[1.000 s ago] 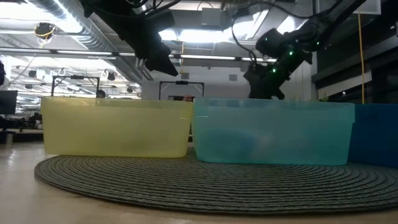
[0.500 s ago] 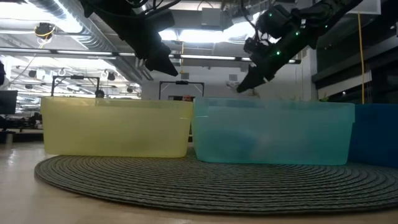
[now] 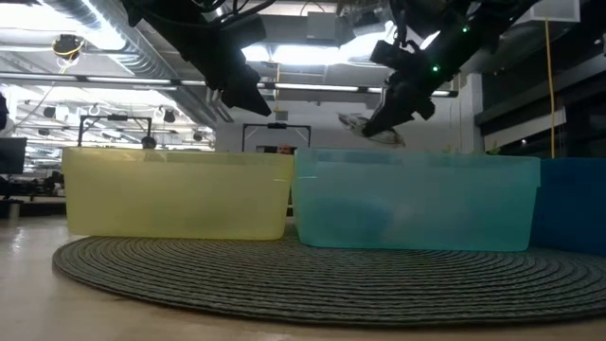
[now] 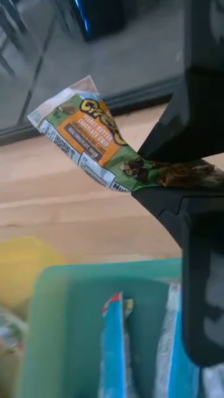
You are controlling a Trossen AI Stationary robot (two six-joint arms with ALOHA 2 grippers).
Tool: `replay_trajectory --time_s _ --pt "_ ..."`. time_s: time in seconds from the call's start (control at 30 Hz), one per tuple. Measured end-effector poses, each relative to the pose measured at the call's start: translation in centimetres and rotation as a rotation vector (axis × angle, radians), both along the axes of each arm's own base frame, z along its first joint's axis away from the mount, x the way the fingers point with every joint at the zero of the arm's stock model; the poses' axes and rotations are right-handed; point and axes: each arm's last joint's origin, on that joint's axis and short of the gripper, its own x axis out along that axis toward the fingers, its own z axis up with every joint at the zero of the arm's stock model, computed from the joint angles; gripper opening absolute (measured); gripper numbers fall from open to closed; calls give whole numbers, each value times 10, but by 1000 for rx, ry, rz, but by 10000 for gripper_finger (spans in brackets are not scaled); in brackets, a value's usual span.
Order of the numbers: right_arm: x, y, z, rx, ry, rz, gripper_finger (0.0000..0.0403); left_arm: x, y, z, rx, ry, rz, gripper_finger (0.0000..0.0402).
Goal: Pick and place Granola Bars by type
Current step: Put the yellow granola bar into the yellow bin
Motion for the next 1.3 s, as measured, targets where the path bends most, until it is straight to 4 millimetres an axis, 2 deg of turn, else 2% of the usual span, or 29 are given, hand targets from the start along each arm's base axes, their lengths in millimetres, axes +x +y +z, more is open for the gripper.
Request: replay_trajectory --time_s 0.37,0.57,0.77,1.3 --pt "0 53 -2 -324 159 52 63 0 0 0 -1 -1 0 205" --pt "-1 71 -1 -369 152 59 63 0 0 0 -1 -1 1 205" --pt "-1 79 -1 -361 141 77 63 0 0 0 -1 -1 1 205" --pt "0 83 -2 -296 130 167 63 -1 0 1 29 4 32 205"
